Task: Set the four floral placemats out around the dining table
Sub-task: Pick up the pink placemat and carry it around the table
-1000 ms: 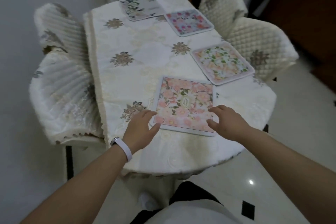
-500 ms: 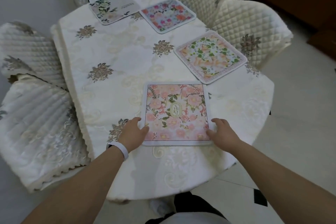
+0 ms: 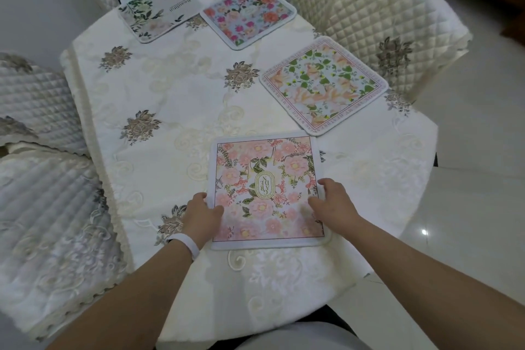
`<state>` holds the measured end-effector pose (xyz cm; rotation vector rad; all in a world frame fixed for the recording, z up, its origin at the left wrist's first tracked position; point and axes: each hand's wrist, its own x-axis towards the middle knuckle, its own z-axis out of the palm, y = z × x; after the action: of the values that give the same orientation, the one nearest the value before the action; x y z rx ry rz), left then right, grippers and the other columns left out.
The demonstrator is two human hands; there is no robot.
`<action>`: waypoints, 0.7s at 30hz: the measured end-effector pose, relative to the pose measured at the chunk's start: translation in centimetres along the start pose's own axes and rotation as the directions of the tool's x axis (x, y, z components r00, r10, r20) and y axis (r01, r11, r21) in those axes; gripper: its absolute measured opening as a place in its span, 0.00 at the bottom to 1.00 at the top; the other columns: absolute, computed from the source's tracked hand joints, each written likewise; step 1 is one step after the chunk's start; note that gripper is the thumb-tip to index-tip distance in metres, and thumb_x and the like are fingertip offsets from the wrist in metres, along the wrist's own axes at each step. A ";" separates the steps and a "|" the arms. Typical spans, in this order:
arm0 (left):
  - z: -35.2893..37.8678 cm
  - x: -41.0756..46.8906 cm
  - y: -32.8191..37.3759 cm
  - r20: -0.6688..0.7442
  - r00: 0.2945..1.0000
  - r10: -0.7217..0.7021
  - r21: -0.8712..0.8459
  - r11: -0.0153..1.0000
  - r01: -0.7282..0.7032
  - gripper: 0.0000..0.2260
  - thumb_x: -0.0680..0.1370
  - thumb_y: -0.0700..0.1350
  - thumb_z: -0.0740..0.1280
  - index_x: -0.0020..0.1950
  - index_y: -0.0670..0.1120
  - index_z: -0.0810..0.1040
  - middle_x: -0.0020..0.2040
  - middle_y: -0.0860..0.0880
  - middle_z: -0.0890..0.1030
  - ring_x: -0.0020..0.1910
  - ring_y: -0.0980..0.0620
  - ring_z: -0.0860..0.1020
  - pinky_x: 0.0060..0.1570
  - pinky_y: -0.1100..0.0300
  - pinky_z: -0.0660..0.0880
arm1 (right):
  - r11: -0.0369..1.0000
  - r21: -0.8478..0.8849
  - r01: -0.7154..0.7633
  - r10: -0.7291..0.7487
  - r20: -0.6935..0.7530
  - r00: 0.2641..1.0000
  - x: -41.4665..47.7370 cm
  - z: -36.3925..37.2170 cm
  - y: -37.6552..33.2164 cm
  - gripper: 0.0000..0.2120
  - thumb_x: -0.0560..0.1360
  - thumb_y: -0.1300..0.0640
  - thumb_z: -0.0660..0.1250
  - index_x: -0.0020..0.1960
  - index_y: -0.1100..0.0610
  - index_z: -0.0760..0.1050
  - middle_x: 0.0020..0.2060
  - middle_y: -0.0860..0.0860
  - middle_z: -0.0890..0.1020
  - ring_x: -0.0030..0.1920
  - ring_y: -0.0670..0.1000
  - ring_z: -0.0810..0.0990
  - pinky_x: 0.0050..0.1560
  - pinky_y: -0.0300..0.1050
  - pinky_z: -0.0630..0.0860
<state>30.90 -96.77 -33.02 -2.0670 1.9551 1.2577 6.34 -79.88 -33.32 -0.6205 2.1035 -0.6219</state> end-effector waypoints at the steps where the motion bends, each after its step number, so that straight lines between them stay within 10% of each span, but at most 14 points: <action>1: 0.1 0.1 -0.1 -0.010 1.000 0.001 -0.006 1.000 -0.001 0.29 0.73 0.46 0.68 0.72 0.41 0.64 0.60 0.41 0.75 0.51 0.42 0.78 0.55 0.45 0.76 | 1.000 0.022 0.003 -0.003 -0.009 1.000 0.9 0.5 1.0 0.34 0.66 0.43 0.63 0.71 0.50 0.63 0.64 0.52 0.70 0.53 0.59 0.81 0.55 0.59 0.79; 8: 0.0 0.2 -0.1 -0.018 0.998 -0.053 -0.066 0.996 0.051 0.10 0.75 0.38 0.66 0.55 0.43 0.75 0.43 0.48 0.79 0.39 0.49 0.78 0.39 0.57 0.72 | 0.976 0.212 -0.044 0.065 -0.095 0.993 0.3 0.0 -0.3 0.14 0.74 0.59 0.68 0.58 0.57 0.71 0.43 0.49 0.80 0.35 0.51 0.82 0.32 0.43 0.76; 16: 0.1 -0.7 -0.2 -0.014 1.000 0.001 -0.099 0.995 -0.003 0.08 0.76 0.40 0.65 0.54 0.49 0.73 0.45 0.50 0.79 0.44 0.48 0.79 0.47 0.50 0.78 | 0.977 0.202 -0.070 0.070 0.004 0.998 0.7 -0.6 -0.1 0.10 0.74 0.60 0.66 0.54 0.55 0.73 0.47 0.50 0.80 0.45 0.49 0.79 0.43 0.47 0.76; 21: 0.3 -2.0 -0.2 -0.044 0.998 0.045 -0.084 0.995 -0.048 0.08 0.77 0.35 0.60 0.53 0.45 0.70 0.43 0.46 0.76 0.39 0.49 0.74 0.33 0.58 0.68 | 0.974 0.224 -0.024 0.020 0.019 1.000 -0.2 -0.1 -0.2 0.11 0.74 0.64 0.64 0.55 0.55 0.71 0.47 0.51 0.80 0.44 0.49 0.79 0.38 0.43 0.75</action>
<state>31.14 -94.92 -32.22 -2.1148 2.0125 1.3403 6.37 -79.86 -33.00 -0.4726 1.9860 -0.8255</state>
